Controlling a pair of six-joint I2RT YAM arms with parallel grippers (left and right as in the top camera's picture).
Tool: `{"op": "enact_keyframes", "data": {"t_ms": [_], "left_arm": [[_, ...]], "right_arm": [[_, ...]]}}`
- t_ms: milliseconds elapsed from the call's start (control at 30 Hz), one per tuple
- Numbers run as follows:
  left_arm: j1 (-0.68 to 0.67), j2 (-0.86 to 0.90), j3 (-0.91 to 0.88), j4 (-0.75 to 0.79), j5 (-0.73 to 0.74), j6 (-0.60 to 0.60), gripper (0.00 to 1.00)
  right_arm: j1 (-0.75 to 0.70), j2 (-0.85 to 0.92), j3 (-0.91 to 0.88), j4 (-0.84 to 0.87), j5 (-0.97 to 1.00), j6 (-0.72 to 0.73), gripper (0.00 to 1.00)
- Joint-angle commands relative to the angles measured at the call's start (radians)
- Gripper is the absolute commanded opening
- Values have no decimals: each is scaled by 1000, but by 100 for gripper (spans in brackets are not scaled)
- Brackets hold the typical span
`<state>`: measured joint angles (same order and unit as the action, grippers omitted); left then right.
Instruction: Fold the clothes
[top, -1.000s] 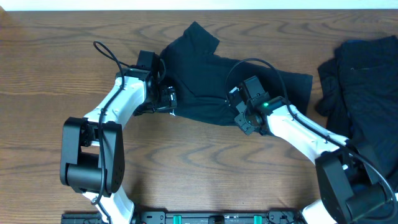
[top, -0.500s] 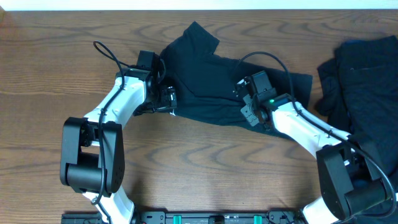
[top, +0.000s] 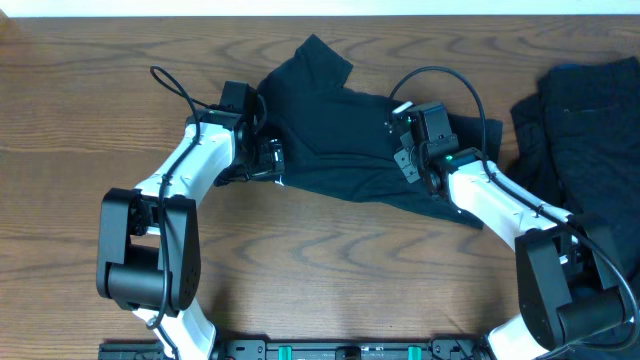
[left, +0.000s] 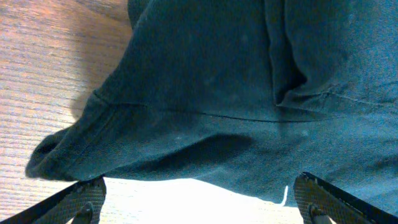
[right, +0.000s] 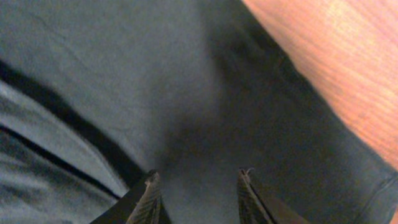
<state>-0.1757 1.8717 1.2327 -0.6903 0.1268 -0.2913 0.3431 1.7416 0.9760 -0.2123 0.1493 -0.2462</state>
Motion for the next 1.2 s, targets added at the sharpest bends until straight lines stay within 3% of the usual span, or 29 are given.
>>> {"op": "enact_keyframes", "data": {"t_ms": [0,167,333,667,833,1167], "left_arm": [[2,6,-5,-1,-8,-1,98],[2,6,-5,-1,-8,-2,98],[2,6,-5,-1,-8,-2,98],[2,6,-5,-1,-8,-2,98],[2,6,-5,-1,-8,-2,98],[2,6,-5,-1,-8,-2,98]], "right_arm": [[-10,-35,47,-63,1,6,37],[0,-146,144,-381,-73,14,38],[-7,-184,138,-576,-75,14,39],[-10,-129,8,-487,-34,14,40],[-11,-117,-12,-457,38,14,33],[-16,-117,-66,-399,31,14,32]]}}
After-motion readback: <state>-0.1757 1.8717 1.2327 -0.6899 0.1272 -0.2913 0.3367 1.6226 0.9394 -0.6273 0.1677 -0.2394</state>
